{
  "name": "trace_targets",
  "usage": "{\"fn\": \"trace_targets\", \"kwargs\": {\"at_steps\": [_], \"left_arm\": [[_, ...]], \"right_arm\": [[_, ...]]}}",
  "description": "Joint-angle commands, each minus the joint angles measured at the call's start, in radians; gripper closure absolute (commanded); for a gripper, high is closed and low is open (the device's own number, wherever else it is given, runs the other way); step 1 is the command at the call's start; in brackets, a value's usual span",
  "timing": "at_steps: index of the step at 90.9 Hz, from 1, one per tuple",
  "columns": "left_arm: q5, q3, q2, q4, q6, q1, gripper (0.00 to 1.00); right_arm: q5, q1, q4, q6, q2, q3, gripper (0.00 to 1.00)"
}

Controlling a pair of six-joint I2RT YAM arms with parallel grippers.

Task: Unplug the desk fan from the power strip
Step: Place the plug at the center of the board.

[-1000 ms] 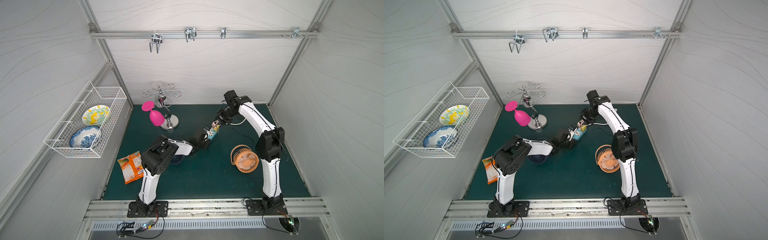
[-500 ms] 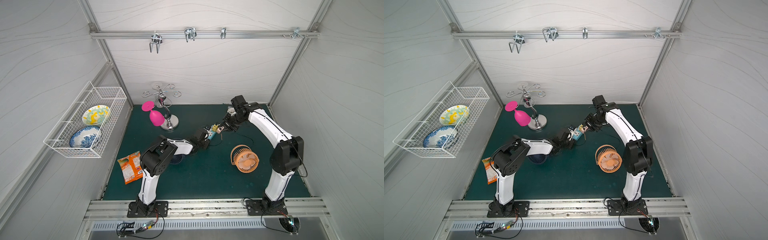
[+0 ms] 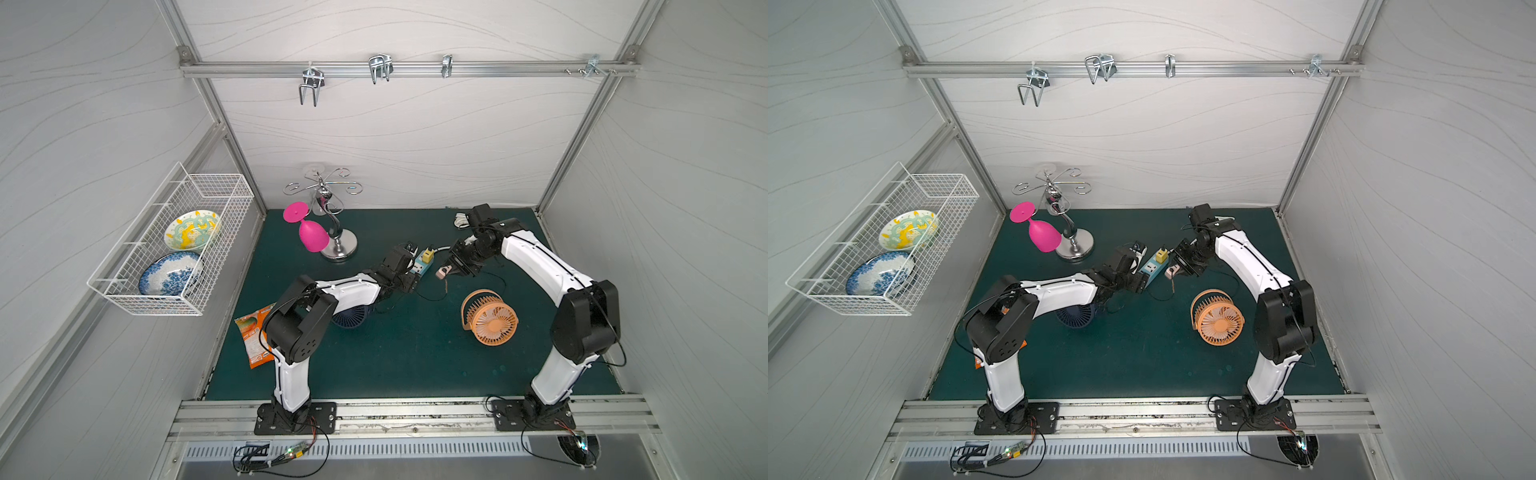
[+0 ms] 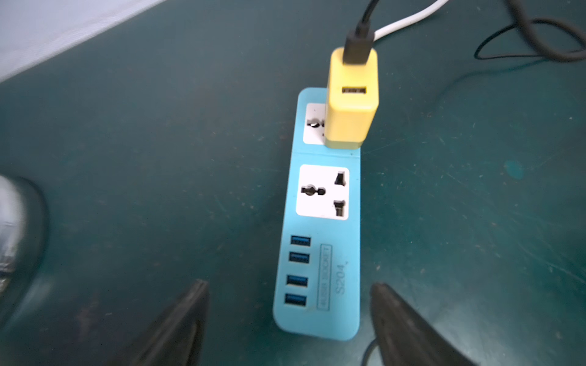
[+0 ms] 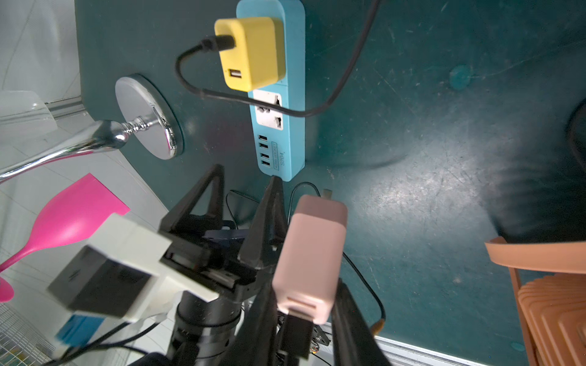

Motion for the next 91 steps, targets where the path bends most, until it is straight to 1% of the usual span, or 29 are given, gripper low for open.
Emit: {"fn": "trace_targets", "kwargs": {"at_steps": [1, 12, 25, 31, 40, 55, 64, 76, 77, 84, 91], "left_arm": [[-0.037, 0.051, -0.042, -0.062, -0.011, 0.009, 0.09], [-0.068, 0.048, -0.089, -0.105, -0.031, 0.013, 0.09], [-0.135, 0.057, -0.137, -0.188, -0.046, 0.021, 0.09], [-0.144, 0.052, -0.166, -0.22, -0.069, 0.032, 0.1], [-0.149, 0.031, -0.208, -0.237, -0.09, 0.042, 0.1], [-0.171, 0.019, -0.258, -0.281, -0.112, 0.047, 0.1], [-0.164, -0.011, -0.283, -0.271, -0.125, 0.051, 0.1], [-0.156, -0.031, -0.292, -0.269, -0.143, 0.058, 0.11], [-0.154, -0.032, -0.293, -0.27, -0.144, 0.058, 0.11], [-0.146, -0.038, -0.297, -0.264, -0.15, 0.058, 0.1], [-0.141, -0.039, -0.296, -0.258, -0.148, 0.058, 0.1]], "right_arm": [[-0.012, 0.007, 0.023, -0.013, -0.062, -0.02, 1.0], [-0.019, 0.039, 0.053, -0.004, -0.089, -0.069, 1.0], [-0.03, 0.145, 0.103, 0.007, -0.093, -0.127, 1.0], [-0.026, 0.194, 0.148, 0.017, -0.09, -0.163, 1.0], [-0.012, 0.257, 0.19, 0.02, -0.059, -0.19, 1.0], [-0.026, 0.345, 0.289, 0.041, 0.008, -0.248, 1.0], [-0.031, 0.377, 0.327, 0.037, 0.038, -0.27, 1.0], [-0.031, 0.381, 0.337, 0.019, 0.073, -0.286, 1.0], [-0.031, 0.382, 0.338, 0.017, 0.076, -0.287, 0.99], [-0.042, 0.381, 0.329, 0.005, 0.081, -0.288, 0.77], [-0.033, 0.38, 0.299, -0.019, 0.068, -0.279, 0.61]]}}
